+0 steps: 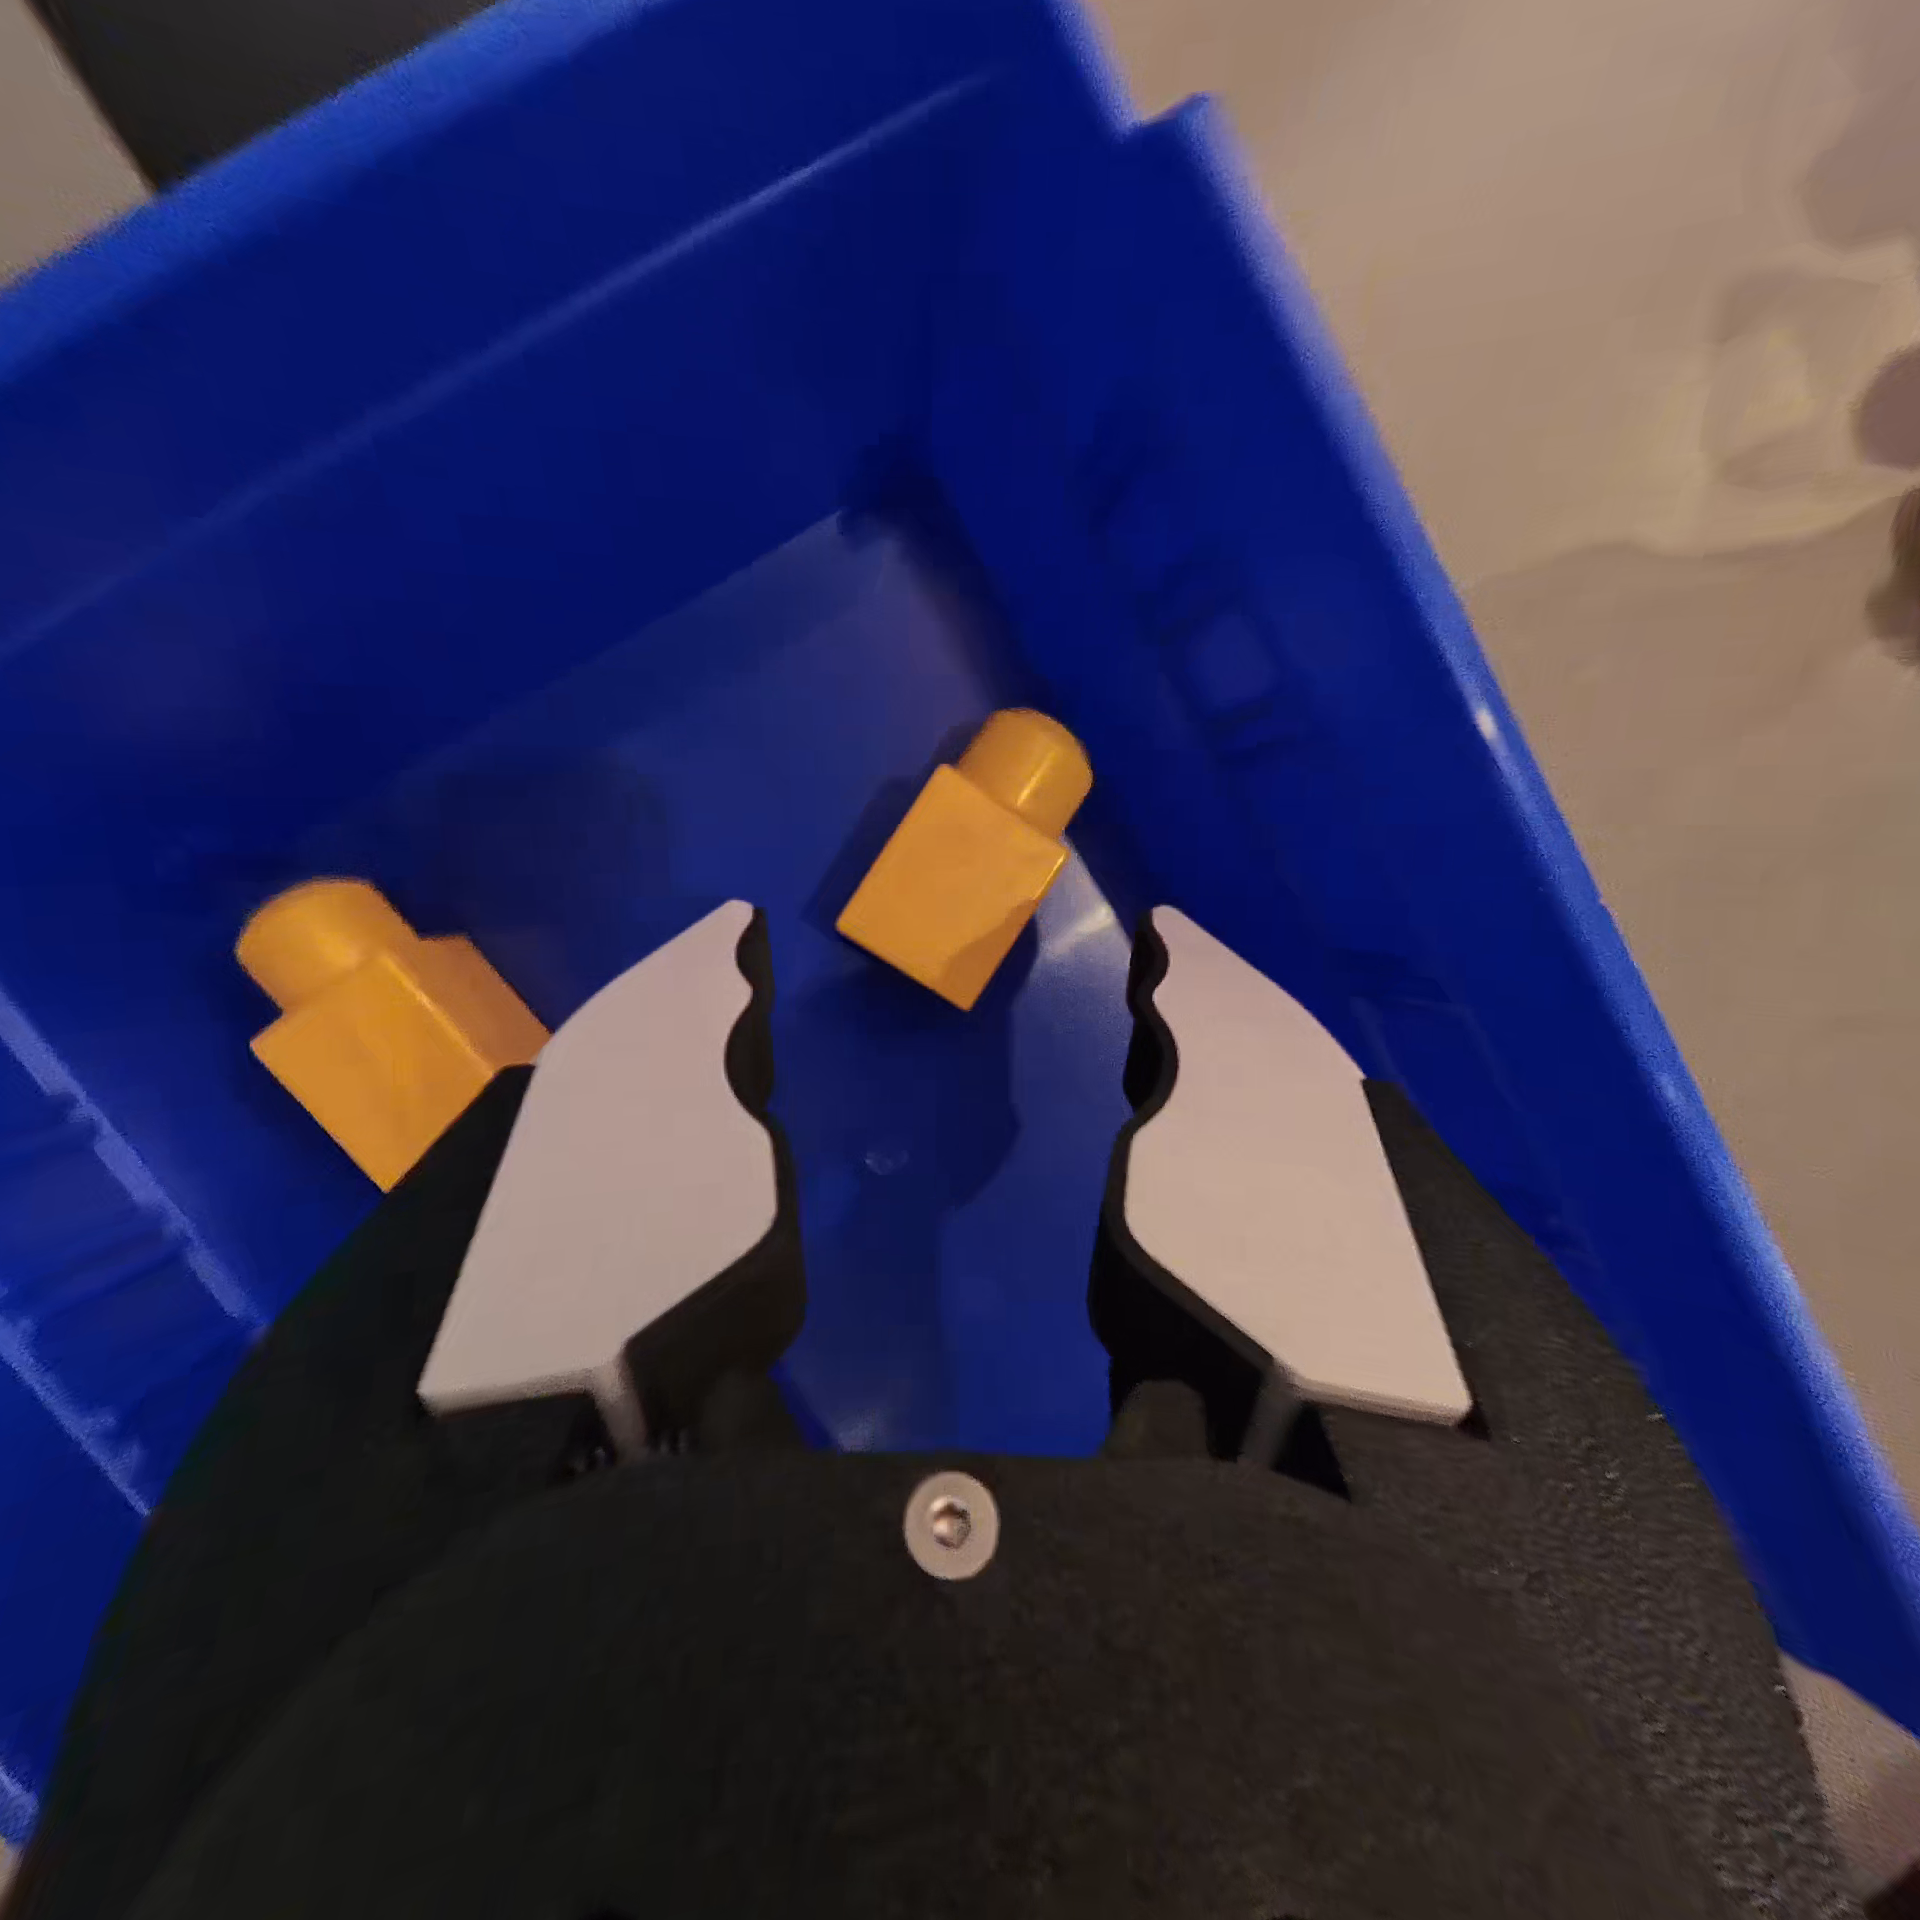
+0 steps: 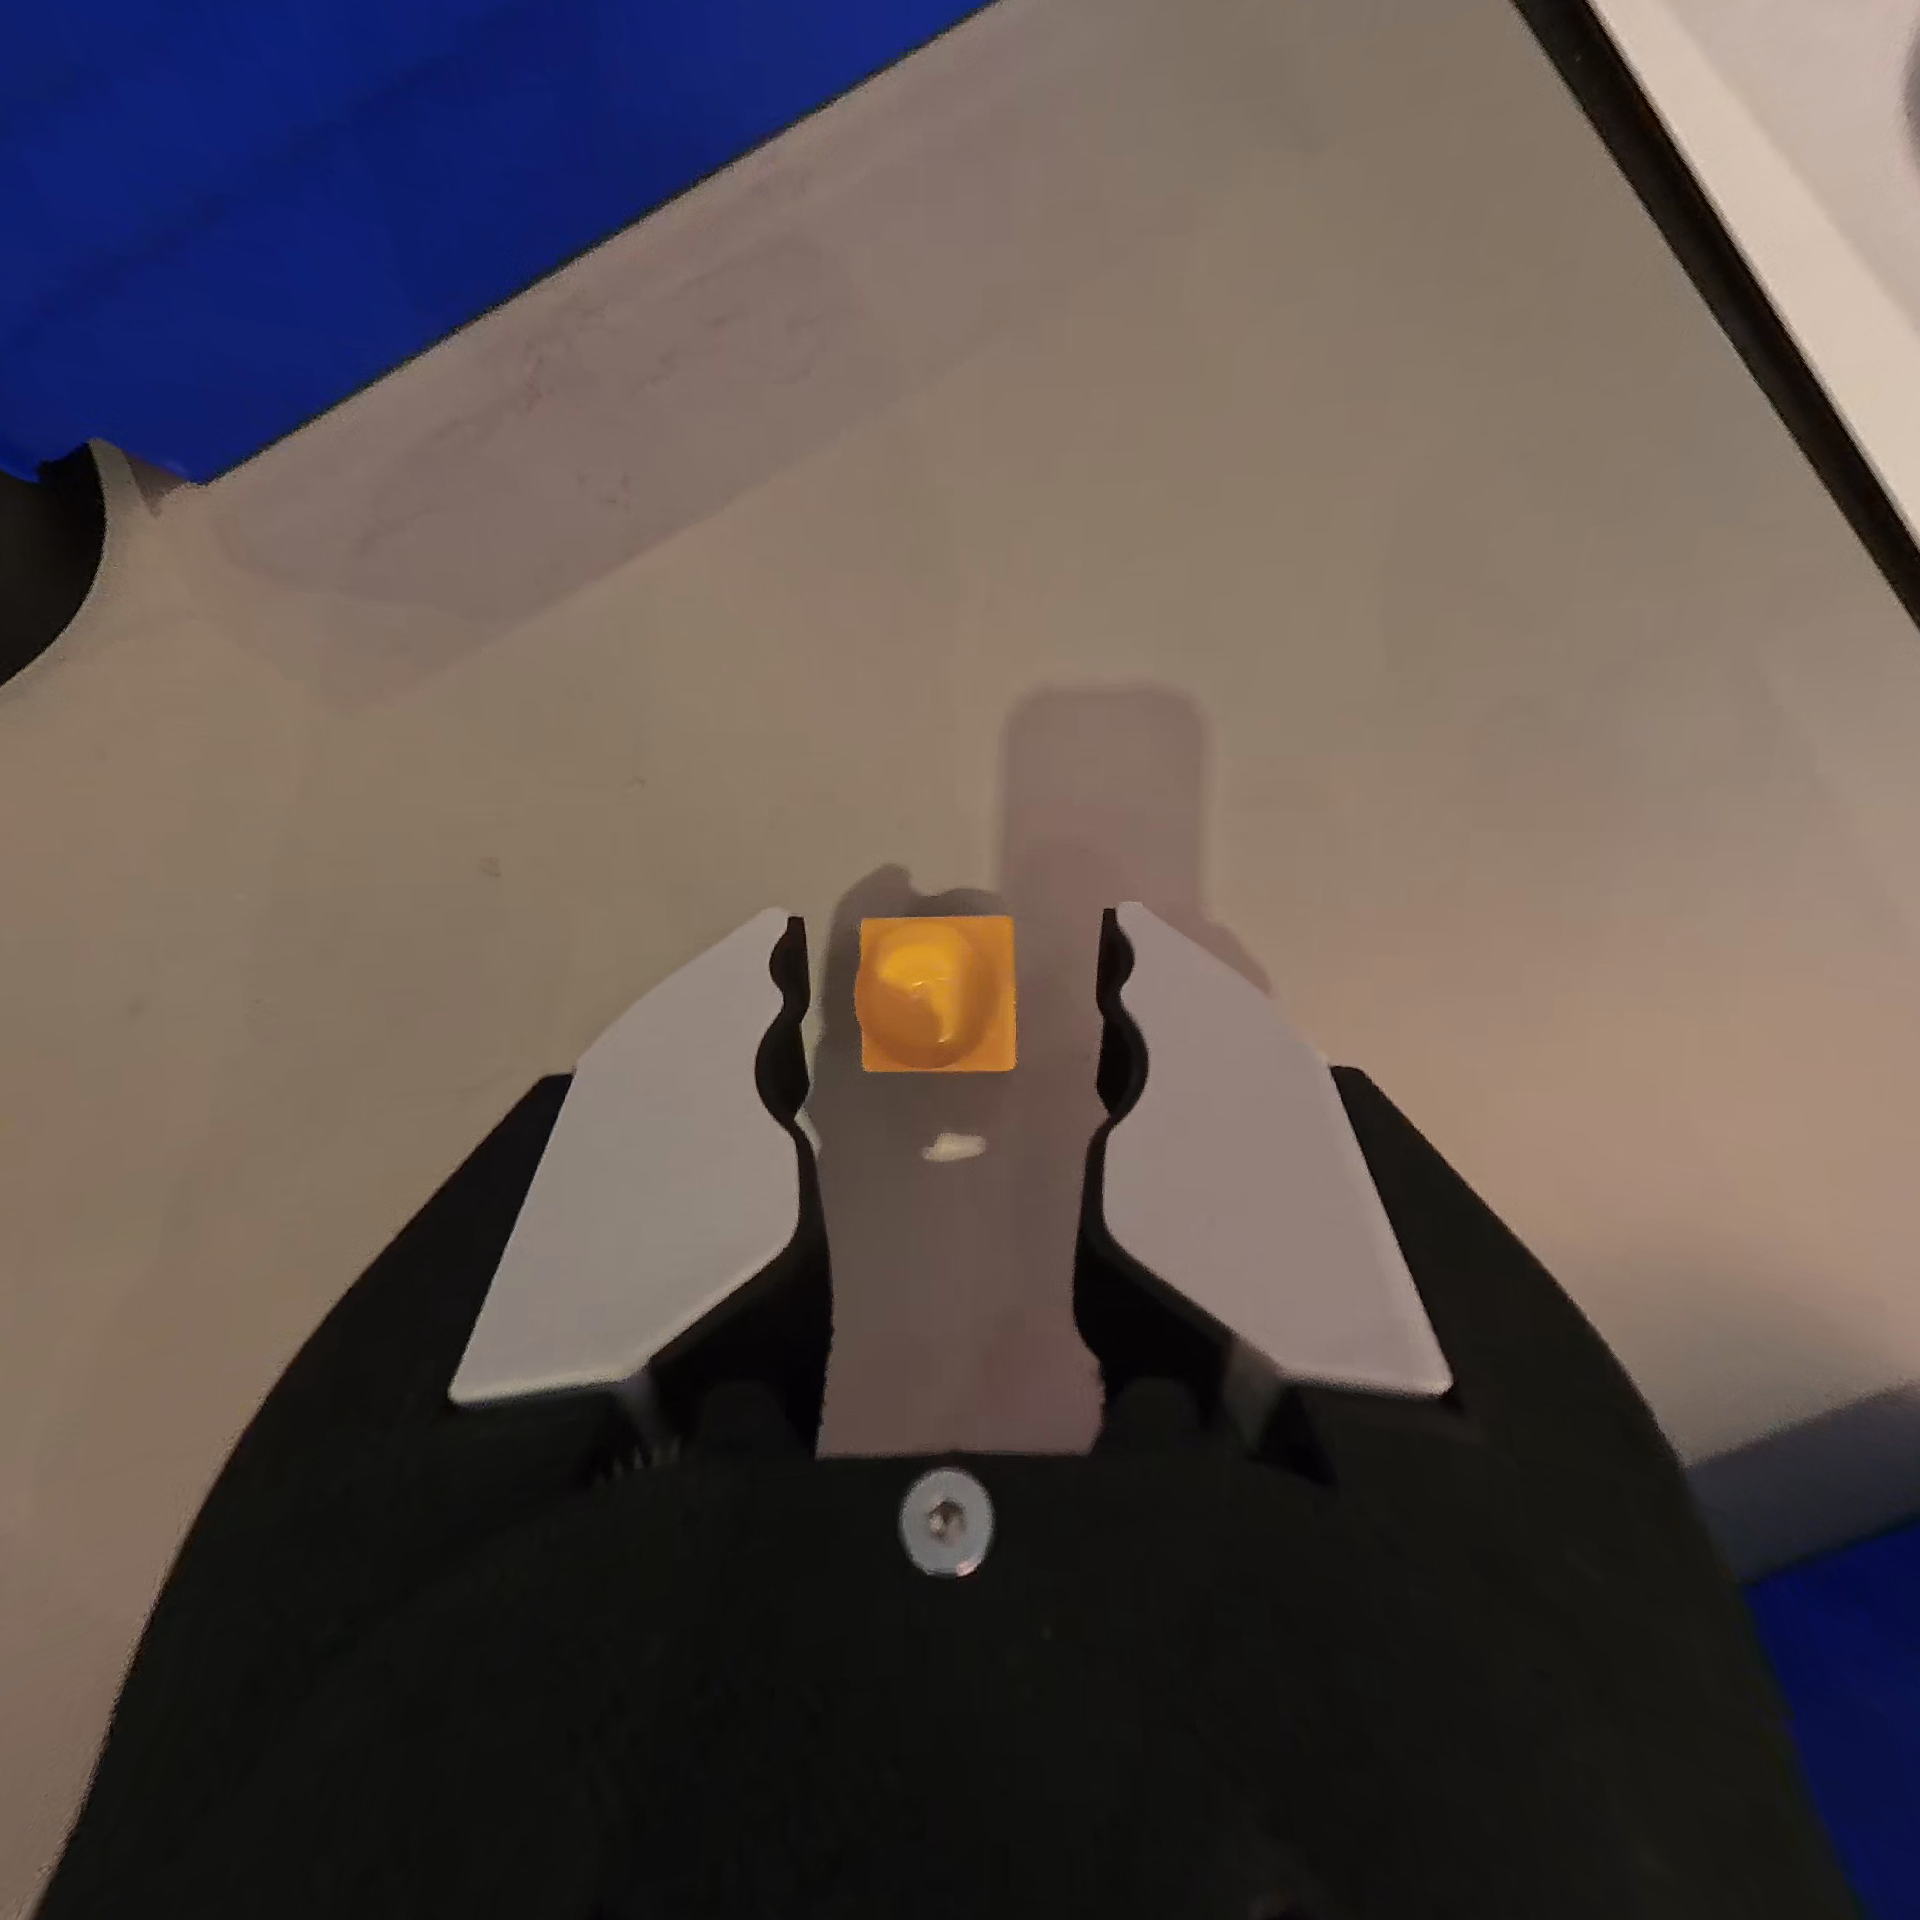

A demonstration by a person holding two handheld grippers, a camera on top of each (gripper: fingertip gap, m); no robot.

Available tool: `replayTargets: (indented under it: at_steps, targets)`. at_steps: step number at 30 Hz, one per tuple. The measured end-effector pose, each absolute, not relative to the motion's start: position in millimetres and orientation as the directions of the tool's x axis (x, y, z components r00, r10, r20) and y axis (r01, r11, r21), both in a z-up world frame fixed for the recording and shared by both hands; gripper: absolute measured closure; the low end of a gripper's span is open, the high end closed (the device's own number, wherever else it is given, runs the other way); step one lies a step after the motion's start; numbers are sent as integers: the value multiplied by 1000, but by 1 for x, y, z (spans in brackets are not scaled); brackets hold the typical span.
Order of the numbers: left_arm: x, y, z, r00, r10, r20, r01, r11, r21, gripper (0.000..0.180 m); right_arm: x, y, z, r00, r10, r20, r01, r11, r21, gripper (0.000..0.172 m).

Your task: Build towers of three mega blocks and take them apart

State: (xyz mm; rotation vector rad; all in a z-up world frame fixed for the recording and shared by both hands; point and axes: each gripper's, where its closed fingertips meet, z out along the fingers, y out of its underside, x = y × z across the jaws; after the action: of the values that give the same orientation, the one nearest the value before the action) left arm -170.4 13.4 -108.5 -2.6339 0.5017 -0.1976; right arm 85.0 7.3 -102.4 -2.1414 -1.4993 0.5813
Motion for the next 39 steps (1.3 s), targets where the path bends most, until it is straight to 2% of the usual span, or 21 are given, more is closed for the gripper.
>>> replayTargets:
  at_steps: [1, 4, 8, 11, 12, 13, 14, 17, 20, 22, 25, 27, 29, 31, 34, 39]
  targets:
    - [-169, 15, -110, 903, -428, 17, -376, -810, -450, 114, 85, 7, -103, 314, 947, -74, 755, -296, -585, 117]
    - [-158, 17, -122, 814, -581, -24, -533, -730, -428, 111, 87, 6, -106, 305, 950, -67, 766, -286, -576, 117]
    - [-164, 18, -139, 752, -650, -103, -641, -688, -340, 110, 89, 6, -108, 300, 952, -60, 776, -280, -565, 118]
    - [-167, 19, -150, 759, -646, -84, -636, -708, -306, 115, 91, 7, -107, 310, 949, -63, 777, -291, -559, 117]
    - [-163, 20, -149, 762, -645, -59, -625, -709, -328, 120, 93, 8, -106, 315, 947, -64, 775, -296, -559, 117]
    - [-160, 21, -149, 763, -645, -44, -617, -705, -351, 127, 95, 8, -105, 321, 945, -67, 772, -302, -559, 117]
    - [-160, 21, -149, 759, -650, -40, -619, -701, -354, 142, 98, 9, -103, 329, 942, -71, 767, -310, -561, 117]
    - [-164, 17, -150, 758, -650, -54, -626, -700, -343, 144, 103, 10, -94, 344, 935, -86, 738, -326, -591, 117]
    - [-186, 16, -132, 796, -585, -154, -598, -723, -346, 144, 95, 11, -71, 314, 947, -75, 664, -275, -695, 122]
    - [-188, 12, -96, 826, -538, -170, -553, -714, -428, 144, 79, 4, -40, 252, 967, -32, 574, -176, -800, 122]
    - [-150, -2, -18, 821, -566, -81, -470, -586, -660, 144, 51, -29, 17, 112, 994, 7, 355, -33, -934, 123]
    - [-100, -25, 33, 727, -687, 0, -408, -432, -804, 144, 37, -54, 51, 28, 999, 16, 175, 11, -985, 123]
    - [-47, -53, 66, 570, -821, 8, -379, -272, -884, 144, 30, -73, 75, -24, 1000, -8, 43, -7, -999, 123]
    - [-10, -73, 73, 461, -887, -9, -398, -198, -896, 144, 27, -81, 89, -53, 997, -63, -35, -65, -997, 122]
    - [22, -87, 70, 374, -927, 17, -418, -185, -889, 144, 29, -88, 101, -131, 979, -156, -122, -172, -977, 123]
    - [38, -86, 59, 346, -936, 63, -418, -214, -883, 144, 27, -89, 86, -176, 966, -187, -49, -199, -979, 134]
